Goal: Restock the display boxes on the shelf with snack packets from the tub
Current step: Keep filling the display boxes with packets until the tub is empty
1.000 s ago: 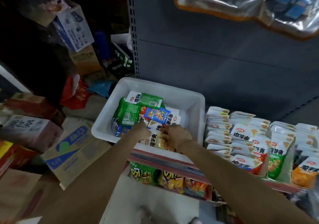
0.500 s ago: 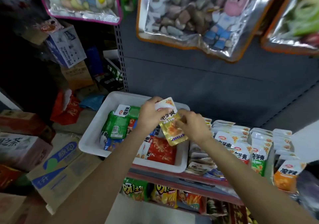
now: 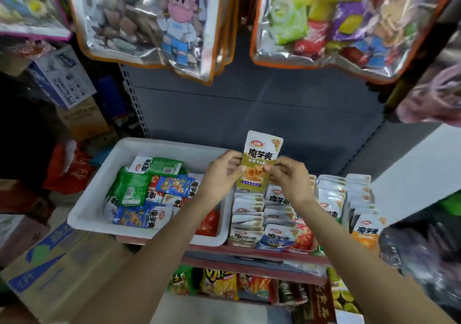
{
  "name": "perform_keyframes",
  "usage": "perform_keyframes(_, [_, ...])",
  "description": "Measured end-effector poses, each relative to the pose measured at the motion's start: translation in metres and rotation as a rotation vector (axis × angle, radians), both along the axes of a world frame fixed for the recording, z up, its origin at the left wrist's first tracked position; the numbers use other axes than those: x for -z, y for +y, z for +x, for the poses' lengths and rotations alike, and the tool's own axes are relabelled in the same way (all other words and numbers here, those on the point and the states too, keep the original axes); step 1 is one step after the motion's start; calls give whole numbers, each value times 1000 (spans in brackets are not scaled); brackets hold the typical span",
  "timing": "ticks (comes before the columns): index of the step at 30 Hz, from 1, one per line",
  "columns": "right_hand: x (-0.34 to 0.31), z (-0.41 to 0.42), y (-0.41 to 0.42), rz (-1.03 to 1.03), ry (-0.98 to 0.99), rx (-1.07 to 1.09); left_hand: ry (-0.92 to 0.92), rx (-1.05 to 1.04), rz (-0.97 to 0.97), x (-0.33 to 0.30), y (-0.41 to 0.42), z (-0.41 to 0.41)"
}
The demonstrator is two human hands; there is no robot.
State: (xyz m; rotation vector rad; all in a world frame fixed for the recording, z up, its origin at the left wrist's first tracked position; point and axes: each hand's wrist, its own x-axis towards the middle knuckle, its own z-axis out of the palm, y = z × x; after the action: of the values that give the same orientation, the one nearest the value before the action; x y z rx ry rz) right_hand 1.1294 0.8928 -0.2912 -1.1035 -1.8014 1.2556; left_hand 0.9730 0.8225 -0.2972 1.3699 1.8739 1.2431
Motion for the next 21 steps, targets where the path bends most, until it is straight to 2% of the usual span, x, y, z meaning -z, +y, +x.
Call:
perform_keyframes(3, [10,0,-2,43,-71,-36,21,-26,42,-2,-1,3])
perform_keyframes(7, [17,1,-1,141,-313,-108,115,-35,-24,3,-6,-2])
perform_keyframes(10, [15,1,-3,161,-290,-116,206,-23,-130,9,-9,-4])
perform_keyframes(14, [12,0,-5,273,-304,-134,184,-66,-8,3,-11,-5])
perform_keyframes(18, [17,-2,-3,340,-596,-200,302,50,-68,10,-10,-3])
perform_keyframes(21, [19,-9,-4,340,-814,-214,326,23,-145,24,-6,-1])
